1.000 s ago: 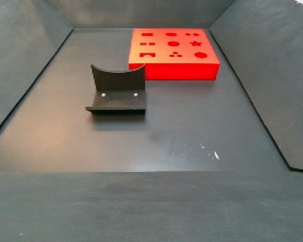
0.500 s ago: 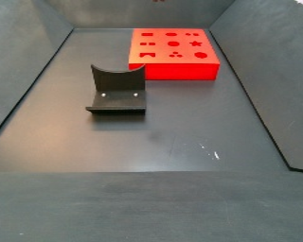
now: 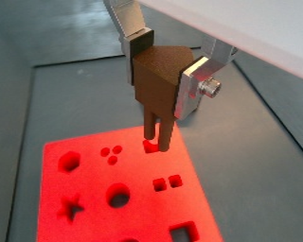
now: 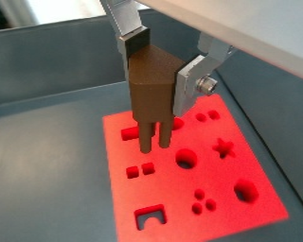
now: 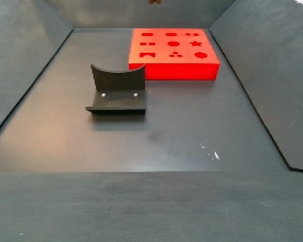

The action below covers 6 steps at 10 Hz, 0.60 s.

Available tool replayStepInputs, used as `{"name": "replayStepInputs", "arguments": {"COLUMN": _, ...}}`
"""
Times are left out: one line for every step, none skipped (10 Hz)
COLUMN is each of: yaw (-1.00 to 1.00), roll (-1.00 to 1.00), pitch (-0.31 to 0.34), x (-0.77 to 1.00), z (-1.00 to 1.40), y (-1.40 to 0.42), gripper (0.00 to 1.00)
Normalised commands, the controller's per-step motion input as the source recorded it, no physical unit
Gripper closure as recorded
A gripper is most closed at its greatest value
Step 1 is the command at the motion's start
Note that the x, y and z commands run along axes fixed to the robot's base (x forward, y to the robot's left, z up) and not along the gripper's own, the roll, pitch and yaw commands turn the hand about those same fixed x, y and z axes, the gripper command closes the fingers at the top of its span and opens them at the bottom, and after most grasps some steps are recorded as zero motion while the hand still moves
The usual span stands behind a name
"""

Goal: Insert the 3 prong object.

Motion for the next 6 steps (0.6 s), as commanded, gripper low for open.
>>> {"name": "replayStepInputs", "arguments": {"yaw": -0.89, "roll": 0.00, "pitch": 0.051, "x": 0.11, "z": 0.00, "y": 0.13, "gripper": 1.00}}
{"name": "replayStepInputs", "arguments": {"yaw": -1.00, "roll": 0.00, "pitch": 0.000, "x": 0.10, "z": -0.25, "y": 0.06, "gripper": 1.00}}
{"name": "replayStepInputs", "arguments": {"yaw": -1.00, "roll": 0.00, "pitch": 0.000, "x": 0.10, "z": -0.30, "y": 0.07, "gripper": 1.00}}
{"name": "replayStepInputs", "arguments": {"yaw": -1.00, "roll": 0.00, "pitch": 0.000, "x": 0.08, "z": -0.31, "y": 0.07, "gripper": 1.00}}
{"name": "replayStepInputs", "arguments": {"yaw": -0.85, "roll": 0.00, "pitch": 0.000, "x": 0.01, "z": -0.35, "y": 0.23, "gripper": 1.00}}
{"name": "replayStepInputs", "arguments": {"yaw": -0.67, "roll": 0.00, "pitch": 0.000, "x": 0.01, "z": -0.35, "y": 0.40, "gripper": 1.00}}
